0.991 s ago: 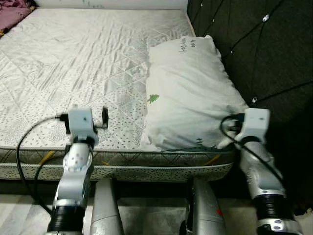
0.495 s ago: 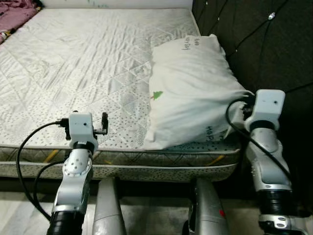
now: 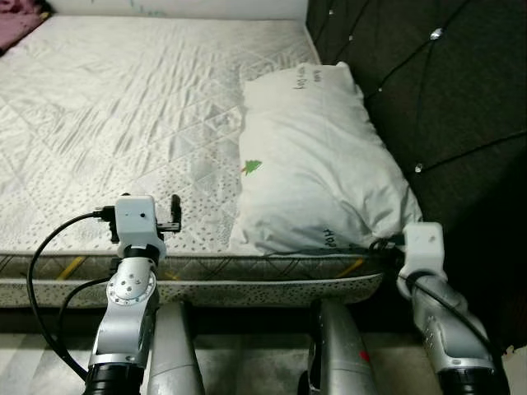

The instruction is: Clean up the room

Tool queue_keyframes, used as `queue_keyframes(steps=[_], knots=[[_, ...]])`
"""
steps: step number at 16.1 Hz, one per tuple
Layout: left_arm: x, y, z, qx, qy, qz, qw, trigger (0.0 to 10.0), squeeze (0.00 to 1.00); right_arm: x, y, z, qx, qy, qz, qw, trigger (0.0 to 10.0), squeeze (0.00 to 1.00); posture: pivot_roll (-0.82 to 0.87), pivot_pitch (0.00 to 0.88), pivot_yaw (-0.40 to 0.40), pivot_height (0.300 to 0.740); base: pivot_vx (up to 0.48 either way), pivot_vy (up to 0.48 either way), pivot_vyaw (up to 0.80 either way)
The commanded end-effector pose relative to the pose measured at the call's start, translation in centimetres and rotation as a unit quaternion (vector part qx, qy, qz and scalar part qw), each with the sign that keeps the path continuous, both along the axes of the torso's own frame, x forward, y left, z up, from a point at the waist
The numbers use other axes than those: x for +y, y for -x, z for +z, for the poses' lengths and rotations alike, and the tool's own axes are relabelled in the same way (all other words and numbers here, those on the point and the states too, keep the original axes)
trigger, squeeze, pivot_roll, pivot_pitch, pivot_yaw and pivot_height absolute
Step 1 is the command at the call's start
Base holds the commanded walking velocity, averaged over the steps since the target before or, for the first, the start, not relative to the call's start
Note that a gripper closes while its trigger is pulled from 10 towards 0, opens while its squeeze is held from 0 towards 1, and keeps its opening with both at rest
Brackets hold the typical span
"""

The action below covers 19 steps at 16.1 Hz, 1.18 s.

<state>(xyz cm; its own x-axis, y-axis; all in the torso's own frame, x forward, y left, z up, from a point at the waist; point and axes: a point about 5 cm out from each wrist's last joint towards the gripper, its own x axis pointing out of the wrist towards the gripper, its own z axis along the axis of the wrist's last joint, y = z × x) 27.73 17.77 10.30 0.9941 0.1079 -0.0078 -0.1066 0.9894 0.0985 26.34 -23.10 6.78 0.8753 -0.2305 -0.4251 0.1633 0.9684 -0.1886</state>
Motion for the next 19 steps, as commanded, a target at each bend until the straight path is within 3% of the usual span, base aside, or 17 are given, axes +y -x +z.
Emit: queue_keyframes(steps=[1,4,6,9,11,13,14,16,17,19], knots=[[0.2,0.4,0.1,0.0,0.004,0.0,1.0,10.0,0.0,-1.0,-0.6,3.2,-0.095,0.023,-0.027,0.995,10.0,1.0,0.02,0.0,-0.015,0.532,0.0,0.0,0.0],[-0.1,0.7,0.8,-0.017,0.005,-0.005,1.0,10.0,0.0,-0.5,-0.5,6.6,-0.178,0.072,-0.031,0.981,10.0,1.0,0.02,0.0,0.003,0.532,0.0,0.0,0.0],[0.0,0.7,1.1,-0.023,0.003,-0.006,1.0,10.0,0.0,-0.1,-0.7,7.3,-0.191,0.087,-0.03,0.977,10.0,1.0,0.02,0.0,-0.001,0.532,0.0,0.0,0.0],[0.5,0.7,1.3,-0.024,0.003,-0.003,1.0,10.0,0.0,0.5,-0.6,7.8,-0.211,0.066,-0.012,0.975,10.0,1.0,0.01,0.0,-0.011,0.532,0.0,0.0,0.0],[0.1,0.9,1.4,-0.027,0.017,-0.011,0.999,10.0,0.0,2.0,-0.5,9.7,-0.266,0.039,0.045,0.962,10.0,1.0,0.01,0.0,-0.011,0.532,0.0,0.0,0.0],[-0.7,1.1,1.4,-0.026,0.014,-0.017,0.999,10.0,0.0,4.0,-1.5,12.6,-0.329,0.055,0.086,0.939,10.0,1.0,0.01,0.0,-0.012,0.532,0.0,0.0,0.0],[-0.8,1.1,1.4,-0.026,0.009,-0.019,0.999,10.0,0.0,4.3,-1.7,13.1,-0.339,0.059,0.096,0.934,10.0,1.0,0.01,0.0,-0.013,0.532,0.0,0.0,0.0],[-0.8,1.2,1.4,-0.024,0.003,-0.017,1.0,10.0,0.0,4.4,-1.7,12.0,-0.317,0.016,0.102,0.943,10.0,1.0,0.02,0.0,-0.019,0.532,0.0,0.0,0.0],[-0.5,1.2,1.4,-0.024,-0.001,-0.01,1.0,10.0,0.0,4.9,-1.8,11.2,-0.298,-0.043,0.099,0.948,10.0,1.0,0.02,0.0,-0.019,0.532,0.0,0.0,0.0],[-0.4,1.2,1.4,-0.024,-0.007,-0.003,1.0,10.0,0.0,7.2,-2.4,11.0,-0.286,-0.108,0.129,0.943,10.0,1.0,0.01,0.0,-0.019,0.532,0.0,0.0,0.0]])
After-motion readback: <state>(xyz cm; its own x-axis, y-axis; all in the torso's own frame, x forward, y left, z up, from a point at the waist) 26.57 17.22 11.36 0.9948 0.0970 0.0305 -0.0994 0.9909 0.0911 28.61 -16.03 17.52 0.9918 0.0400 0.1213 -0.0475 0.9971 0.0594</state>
